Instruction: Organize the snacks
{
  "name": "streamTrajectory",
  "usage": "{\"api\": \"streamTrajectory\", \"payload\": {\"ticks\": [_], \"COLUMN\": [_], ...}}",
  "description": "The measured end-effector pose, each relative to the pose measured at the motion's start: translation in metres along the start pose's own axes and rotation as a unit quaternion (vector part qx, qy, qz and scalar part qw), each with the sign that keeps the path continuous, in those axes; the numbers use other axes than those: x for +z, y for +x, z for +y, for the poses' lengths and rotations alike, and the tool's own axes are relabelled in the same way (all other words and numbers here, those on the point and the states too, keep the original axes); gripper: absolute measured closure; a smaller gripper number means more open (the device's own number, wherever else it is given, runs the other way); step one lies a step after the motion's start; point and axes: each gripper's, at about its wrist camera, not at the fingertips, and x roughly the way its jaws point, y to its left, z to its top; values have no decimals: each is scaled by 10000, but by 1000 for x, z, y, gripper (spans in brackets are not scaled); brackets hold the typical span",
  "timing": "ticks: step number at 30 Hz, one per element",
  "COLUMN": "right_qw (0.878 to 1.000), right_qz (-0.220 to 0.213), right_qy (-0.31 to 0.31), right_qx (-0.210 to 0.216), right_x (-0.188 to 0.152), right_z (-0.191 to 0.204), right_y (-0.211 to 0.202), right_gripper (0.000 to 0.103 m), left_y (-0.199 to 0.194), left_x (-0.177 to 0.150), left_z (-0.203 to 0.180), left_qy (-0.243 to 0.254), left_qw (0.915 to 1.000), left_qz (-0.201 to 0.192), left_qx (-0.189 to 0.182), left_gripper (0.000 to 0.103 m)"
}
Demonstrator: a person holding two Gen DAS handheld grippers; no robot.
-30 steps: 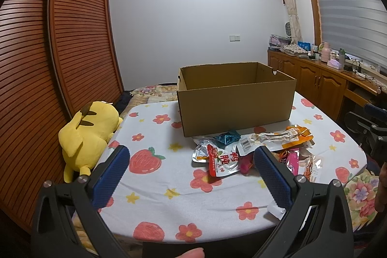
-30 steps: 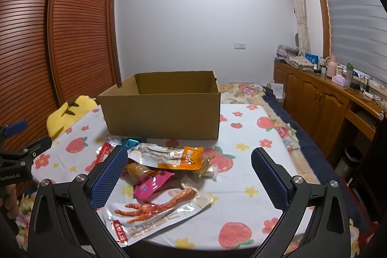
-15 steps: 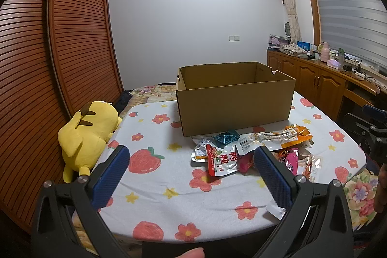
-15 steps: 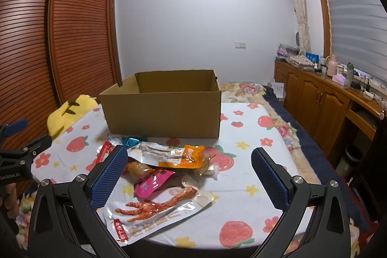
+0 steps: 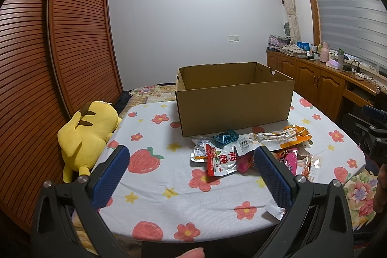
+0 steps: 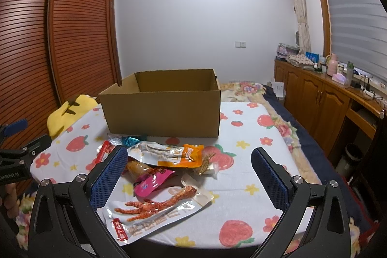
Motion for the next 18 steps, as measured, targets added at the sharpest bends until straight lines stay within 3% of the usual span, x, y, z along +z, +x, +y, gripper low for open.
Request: {"api": "streamTrajectory", "payload": {"ticks": [18], "right_qw": [10000], "right_qz": [60], "right_qy": [-3], "right_qx": [11], "right_x": [-5], "right_z": [0], "right_y": [1], "right_gripper": [0], "left_y": [6], "left_x": [-5], "left_z": [-4], "left_qy": [-4], "left_qw": [9998], "left_qz": [139], "left_qx": [-141], "left_gripper": [0]}}
